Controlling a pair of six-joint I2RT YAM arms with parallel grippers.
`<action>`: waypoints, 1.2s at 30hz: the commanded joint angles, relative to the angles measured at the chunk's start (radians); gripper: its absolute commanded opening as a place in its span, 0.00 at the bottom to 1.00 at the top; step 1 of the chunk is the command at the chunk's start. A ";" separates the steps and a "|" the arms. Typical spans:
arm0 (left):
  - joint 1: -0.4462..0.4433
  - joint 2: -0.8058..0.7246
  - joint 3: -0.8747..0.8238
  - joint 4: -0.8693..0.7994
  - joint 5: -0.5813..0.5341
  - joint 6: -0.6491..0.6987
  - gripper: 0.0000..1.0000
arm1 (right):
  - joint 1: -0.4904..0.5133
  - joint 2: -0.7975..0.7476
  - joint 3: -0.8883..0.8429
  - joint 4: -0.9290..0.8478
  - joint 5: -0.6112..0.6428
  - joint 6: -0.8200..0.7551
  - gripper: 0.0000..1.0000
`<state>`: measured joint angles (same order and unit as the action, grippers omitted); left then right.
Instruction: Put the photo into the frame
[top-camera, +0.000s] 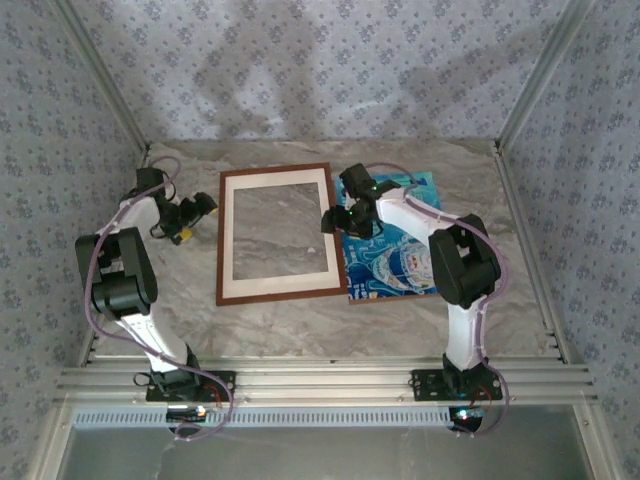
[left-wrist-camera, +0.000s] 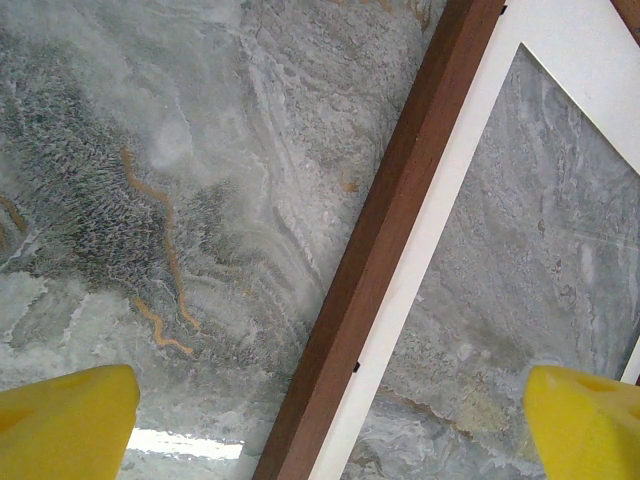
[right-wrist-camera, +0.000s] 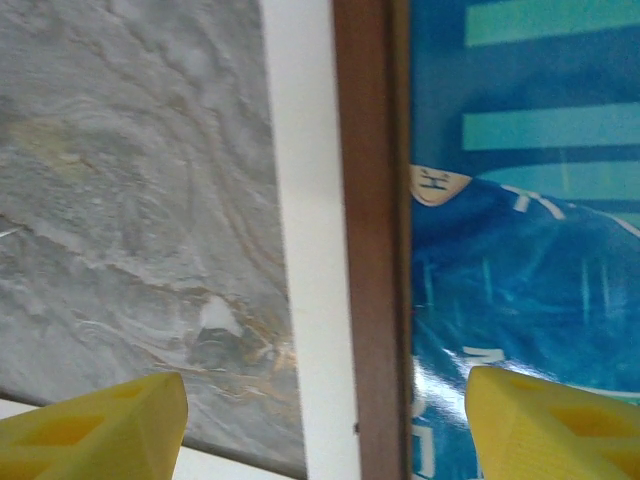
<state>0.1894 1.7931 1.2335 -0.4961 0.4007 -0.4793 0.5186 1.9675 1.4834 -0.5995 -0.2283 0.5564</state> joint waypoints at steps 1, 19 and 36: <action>-0.005 -0.016 -0.005 -0.001 0.022 0.011 0.98 | 0.003 0.021 -0.029 0.030 -0.021 0.000 0.75; -0.106 -0.175 -0.034 0.004 0.007 -0.089 0.98 | 0.063 0.050 -0.088 0.216 -0.148 0.065 0.74; -0.566 -0.120 0.047 0.070 -0.127 -0.274 0.98 | -0.302 -0.212 -0.299 0.152 -0.153 -0.044 0.73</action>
<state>-0.3225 1.6314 1.2182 -0.4492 0.3046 -0.7177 0.2844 1.8133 1.2190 -0.3805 -0.4042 0.5732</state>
